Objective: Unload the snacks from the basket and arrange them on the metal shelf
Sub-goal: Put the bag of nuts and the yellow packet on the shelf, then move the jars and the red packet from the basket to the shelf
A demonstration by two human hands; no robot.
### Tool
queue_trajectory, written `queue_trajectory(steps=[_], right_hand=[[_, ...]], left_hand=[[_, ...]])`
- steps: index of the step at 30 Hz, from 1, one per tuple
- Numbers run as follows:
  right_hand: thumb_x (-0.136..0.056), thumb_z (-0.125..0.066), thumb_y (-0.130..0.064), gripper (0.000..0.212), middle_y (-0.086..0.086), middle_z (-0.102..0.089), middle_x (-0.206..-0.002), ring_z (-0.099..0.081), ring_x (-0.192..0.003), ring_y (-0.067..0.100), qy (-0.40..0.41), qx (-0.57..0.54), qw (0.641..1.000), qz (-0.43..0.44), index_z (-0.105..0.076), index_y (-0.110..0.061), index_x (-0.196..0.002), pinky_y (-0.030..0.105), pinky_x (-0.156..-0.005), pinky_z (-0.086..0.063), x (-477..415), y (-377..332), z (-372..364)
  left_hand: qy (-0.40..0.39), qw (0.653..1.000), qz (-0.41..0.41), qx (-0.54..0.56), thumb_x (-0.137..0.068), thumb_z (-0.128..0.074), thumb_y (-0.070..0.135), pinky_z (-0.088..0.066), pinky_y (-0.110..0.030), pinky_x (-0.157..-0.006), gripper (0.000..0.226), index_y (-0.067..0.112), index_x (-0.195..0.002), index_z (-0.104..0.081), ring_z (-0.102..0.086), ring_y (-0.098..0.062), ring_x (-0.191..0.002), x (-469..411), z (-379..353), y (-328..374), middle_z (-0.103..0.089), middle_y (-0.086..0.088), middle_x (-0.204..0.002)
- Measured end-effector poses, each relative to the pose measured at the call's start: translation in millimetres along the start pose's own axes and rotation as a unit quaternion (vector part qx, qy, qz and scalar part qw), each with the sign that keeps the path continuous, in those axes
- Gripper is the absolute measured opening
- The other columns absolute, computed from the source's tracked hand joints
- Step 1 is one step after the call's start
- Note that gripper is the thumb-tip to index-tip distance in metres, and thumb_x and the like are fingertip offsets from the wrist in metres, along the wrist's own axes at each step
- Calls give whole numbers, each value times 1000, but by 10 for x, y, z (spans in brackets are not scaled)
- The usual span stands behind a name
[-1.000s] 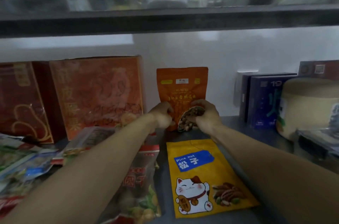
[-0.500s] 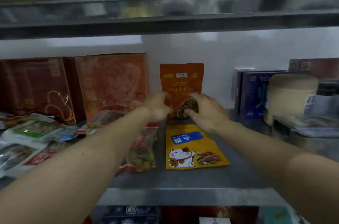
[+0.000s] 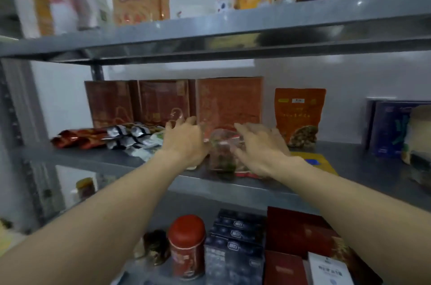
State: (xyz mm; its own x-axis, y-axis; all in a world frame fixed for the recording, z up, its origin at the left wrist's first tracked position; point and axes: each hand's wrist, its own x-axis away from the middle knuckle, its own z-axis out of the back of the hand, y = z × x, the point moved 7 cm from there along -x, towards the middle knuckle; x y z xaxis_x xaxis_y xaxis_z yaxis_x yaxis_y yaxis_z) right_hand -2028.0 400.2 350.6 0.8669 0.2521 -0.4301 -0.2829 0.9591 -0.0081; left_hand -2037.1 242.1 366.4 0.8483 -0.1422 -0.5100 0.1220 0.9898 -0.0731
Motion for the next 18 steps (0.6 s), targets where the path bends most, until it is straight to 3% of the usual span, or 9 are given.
queue_trajectory(steps=[7,12,18], right_hand=[[-96,-37,-61,73,9,-24,-159,-22,-146,28,41,-24,995,84,-13,-27,-156,50,-115,-22,81,-2192,-87],[-96,-36,-61,74,10,-19,-161,-17,-148,28,18,-92,983,158,-7,-28,-157,52,-117,-16,233,-3996,-304],[-95,-37,-61,76,10,-26,-158,-25,-144,29,4,-137,961,241,-9,-28,-156,50,-113,-23,329,-5715,-608]], left_hand=[[58,990,99,-77,-93,-44,56,-22,-57,-113,65,26,-148,-28,-21,-34,-144,1335,363,-1890,-23,-8,-158],[29,972,184,-143,-96,-37,55,-14,-59,-116,70,28,-154,-9,-9,-38,-147,2452,603,-3334,-8,-10,-162],[31,941,282,-183,-95,-38,51,-21,-56,-114,66,28,-153,-19,-20,-37,-145,3474,815,-4624,-18,-11,-160]])
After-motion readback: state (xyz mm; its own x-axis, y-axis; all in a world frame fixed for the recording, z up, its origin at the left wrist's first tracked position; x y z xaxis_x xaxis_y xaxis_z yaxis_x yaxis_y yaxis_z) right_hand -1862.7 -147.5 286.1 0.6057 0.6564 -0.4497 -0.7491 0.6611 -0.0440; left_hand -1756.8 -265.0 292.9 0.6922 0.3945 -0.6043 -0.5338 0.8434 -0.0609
